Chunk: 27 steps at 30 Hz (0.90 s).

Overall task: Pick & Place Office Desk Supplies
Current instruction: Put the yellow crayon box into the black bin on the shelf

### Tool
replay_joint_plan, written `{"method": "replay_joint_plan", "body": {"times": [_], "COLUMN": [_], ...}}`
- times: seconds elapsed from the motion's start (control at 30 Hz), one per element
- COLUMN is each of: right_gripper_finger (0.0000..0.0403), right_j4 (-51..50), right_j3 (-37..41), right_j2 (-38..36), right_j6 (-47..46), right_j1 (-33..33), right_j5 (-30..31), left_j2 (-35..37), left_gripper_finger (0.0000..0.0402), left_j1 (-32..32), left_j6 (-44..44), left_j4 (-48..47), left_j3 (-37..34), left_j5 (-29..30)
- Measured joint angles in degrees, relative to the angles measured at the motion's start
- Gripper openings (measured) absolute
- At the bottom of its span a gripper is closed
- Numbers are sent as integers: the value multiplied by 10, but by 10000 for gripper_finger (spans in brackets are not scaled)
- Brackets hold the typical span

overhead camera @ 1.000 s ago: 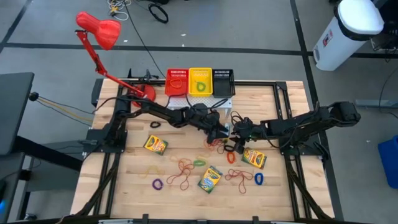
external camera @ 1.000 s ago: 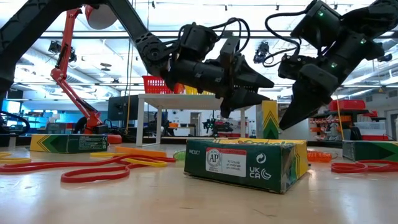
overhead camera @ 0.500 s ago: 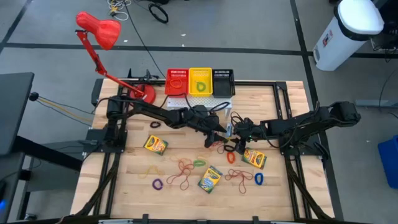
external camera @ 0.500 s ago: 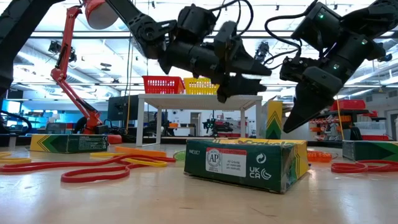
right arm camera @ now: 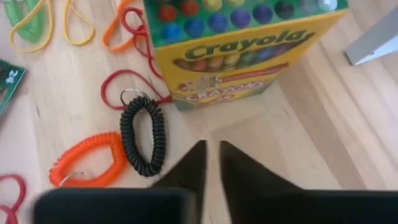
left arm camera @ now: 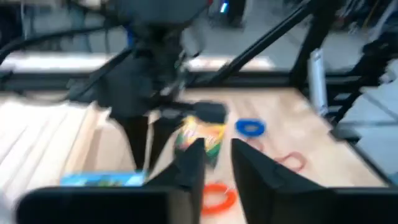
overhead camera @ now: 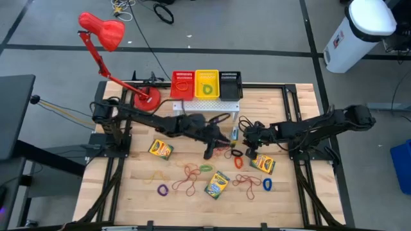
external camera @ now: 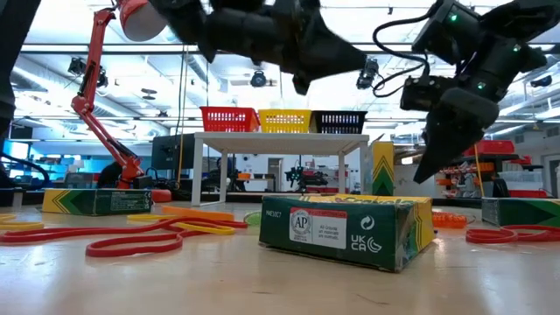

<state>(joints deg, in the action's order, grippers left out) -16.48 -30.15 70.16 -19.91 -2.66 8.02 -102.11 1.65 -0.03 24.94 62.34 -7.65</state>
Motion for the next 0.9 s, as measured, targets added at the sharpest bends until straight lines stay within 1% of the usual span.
{"method": "replay_joint_plan", "body": {"times": [0.07, 0.1, 0.2, 0.3, 0.4, 0.5, 0.57, 0.63, 0.7, 0.83, 0.9], "right_gripper_finger": [14, 8, 24, 34, 30, 25, 29, 43, 67, 138, 177], "right_j4": [-6, -12, -25, -86, -169, -220, -230, -254, -262, -301, -324], "right_j3": [-2, -2, -3, -20, -61, -110, -143, -174, -210, -274, -302], "right_j2": [-6, -13, -25, -37, -45, -43, -35, -27, -9, 46, 79], "right_j6": [9, 13, 18, 22, 36, 74, 111, 155, 204, 296, 346], "right_j1": [0, 0, 0, 0, 0, 0, 0, 0, 0, 0, 0], "right_j5": [0, 0, -4, -8, 23, 40, 44, 45, 48, 66, 70], "left_j2": [13, 16, 38, 62, 73, 78, 84, 82, 84, 81, 81], "left_gripper_finger": [45, 33, 8, 8, 17, 22, 22, 20, 19, 18, 18], "left_j1": [9, 12, 19, 25, 37, 49, 59, 68, 78, 91, 95], "left_j6": [-10, -18, -56, -75, -85, -93, -98, -98, -98, -97, -95], "left_j4": [58, 102, 197, 267, 335, 397, 426, 453, 470, 481, 481], "left_j3": [-42, -61, -131, -201, -261, -306, -340, -358, -378, -392, -390], "left_j5": [1, 3, 9, 36, 68, 98, 121, 137, 152, 173, 173]}}
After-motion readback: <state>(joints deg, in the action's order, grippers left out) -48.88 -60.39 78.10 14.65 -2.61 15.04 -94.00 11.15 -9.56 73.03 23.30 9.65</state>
